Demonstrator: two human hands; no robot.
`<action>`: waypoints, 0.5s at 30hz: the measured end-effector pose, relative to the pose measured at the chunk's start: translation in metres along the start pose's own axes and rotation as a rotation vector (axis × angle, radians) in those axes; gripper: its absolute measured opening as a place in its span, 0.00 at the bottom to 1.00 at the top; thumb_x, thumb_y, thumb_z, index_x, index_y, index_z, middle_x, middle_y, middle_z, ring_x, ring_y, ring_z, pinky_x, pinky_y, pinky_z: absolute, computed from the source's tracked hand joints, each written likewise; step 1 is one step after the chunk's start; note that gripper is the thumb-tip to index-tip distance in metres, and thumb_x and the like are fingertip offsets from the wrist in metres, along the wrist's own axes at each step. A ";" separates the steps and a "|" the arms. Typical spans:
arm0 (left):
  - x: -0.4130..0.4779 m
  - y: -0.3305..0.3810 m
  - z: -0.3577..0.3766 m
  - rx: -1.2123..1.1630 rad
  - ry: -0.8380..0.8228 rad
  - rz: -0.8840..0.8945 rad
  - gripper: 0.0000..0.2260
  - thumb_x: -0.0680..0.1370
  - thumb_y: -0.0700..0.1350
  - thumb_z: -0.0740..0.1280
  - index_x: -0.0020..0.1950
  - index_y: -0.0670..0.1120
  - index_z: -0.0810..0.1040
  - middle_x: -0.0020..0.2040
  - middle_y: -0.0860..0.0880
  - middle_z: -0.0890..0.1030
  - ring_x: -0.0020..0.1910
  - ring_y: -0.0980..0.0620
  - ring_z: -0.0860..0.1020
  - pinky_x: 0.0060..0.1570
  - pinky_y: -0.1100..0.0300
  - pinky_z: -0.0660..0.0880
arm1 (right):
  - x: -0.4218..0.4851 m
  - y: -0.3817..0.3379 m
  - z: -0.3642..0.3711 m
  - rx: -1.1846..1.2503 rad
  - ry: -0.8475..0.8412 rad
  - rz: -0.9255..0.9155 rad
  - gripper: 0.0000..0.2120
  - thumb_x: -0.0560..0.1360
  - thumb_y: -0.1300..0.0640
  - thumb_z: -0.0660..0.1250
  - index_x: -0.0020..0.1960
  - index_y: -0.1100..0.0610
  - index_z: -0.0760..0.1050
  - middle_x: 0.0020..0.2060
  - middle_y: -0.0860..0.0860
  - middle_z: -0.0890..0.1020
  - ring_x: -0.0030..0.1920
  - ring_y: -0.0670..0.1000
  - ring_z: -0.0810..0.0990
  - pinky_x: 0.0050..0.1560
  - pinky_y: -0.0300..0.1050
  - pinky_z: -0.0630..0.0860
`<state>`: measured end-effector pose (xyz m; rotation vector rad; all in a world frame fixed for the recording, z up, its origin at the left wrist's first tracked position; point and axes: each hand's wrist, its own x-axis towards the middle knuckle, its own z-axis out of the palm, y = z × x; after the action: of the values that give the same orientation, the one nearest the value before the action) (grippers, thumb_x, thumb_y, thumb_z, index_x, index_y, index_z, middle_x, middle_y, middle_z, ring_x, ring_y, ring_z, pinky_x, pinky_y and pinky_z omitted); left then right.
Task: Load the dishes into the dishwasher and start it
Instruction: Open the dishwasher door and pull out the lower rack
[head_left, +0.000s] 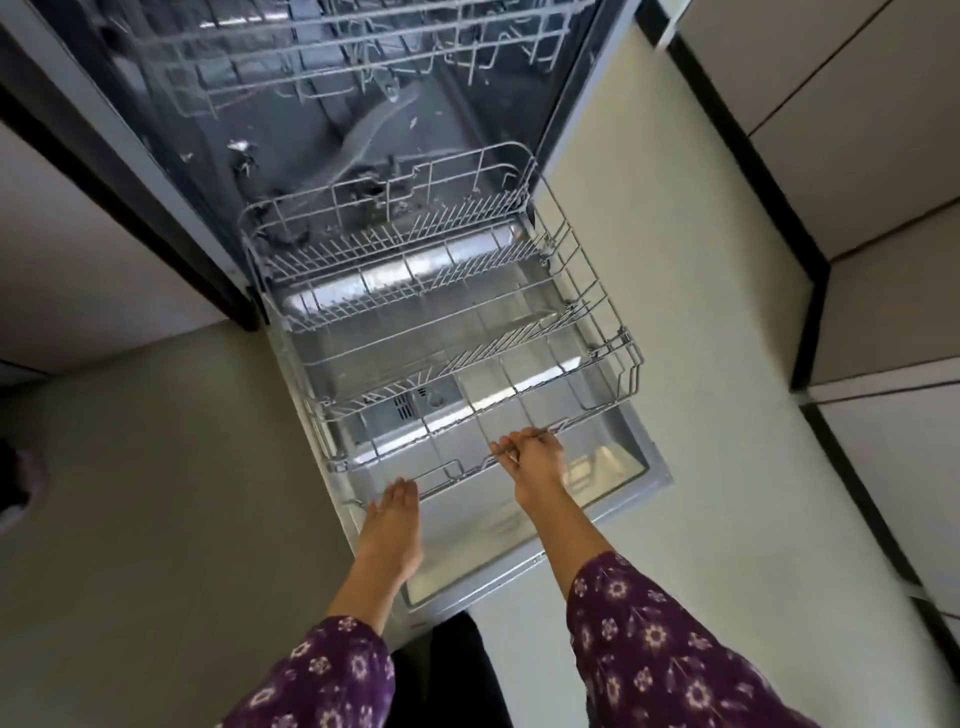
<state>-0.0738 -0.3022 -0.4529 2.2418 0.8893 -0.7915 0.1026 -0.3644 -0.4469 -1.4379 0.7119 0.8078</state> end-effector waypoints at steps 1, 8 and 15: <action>-0.005 0.003 0.003 -0.002 -0.021 0.004 0.32 0.80 0.37 0.59 0.77 0.41 0.44 0.78 0.43 0.47 0.77 0.46 0.47 0.74 0.51 0.46 | -0.003 0.002 -0.008 -0.008 0.011 0.003 0.13 0.77 0.74 0.54 0.40 0.59 0.67 0.31 0.56 0.72 0.28 0.52 0.74 0.43 0.51 0.81; -0.027 0.019 0.027 -0.002 -0.130 0.027 0.32 0.80 0.39 0.59 0.77 0.40 0.42 0.78 0.42 0.45 0.77 0.47 0.47 0.75 0.52 0.48 | -0.019 0.012 -0.051 0.000 0.029 -0.008 0.13 0.76 0.75 0.55 0.40 0.60 0.68 0.31 0.56 0.73 0.30 0.52 0.73 0.41 0.49 0.81; -0.028 0.017 0.022 -0.071 -0.173 -0.004 0.37 0.78 0.38 0.64 0.78 0.42 0.43 0.78 0.45 0.46 0.76 0.46 0.52 0.74 0.54 0.54 | -0.024 0.007 -0.051 0.013 0.036 -0.011 0.14 0.74 0.77 0.53 0.39 0.61 0.68 0.32 0.58 0.74 0.30 0.53 0.73 0.31 0.44 0.79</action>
<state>-0.0845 -0.3388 -0.4426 2.0754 0.8267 -0.9251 0.0858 -0.4167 -0.4323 -1.4469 0.7352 0.7696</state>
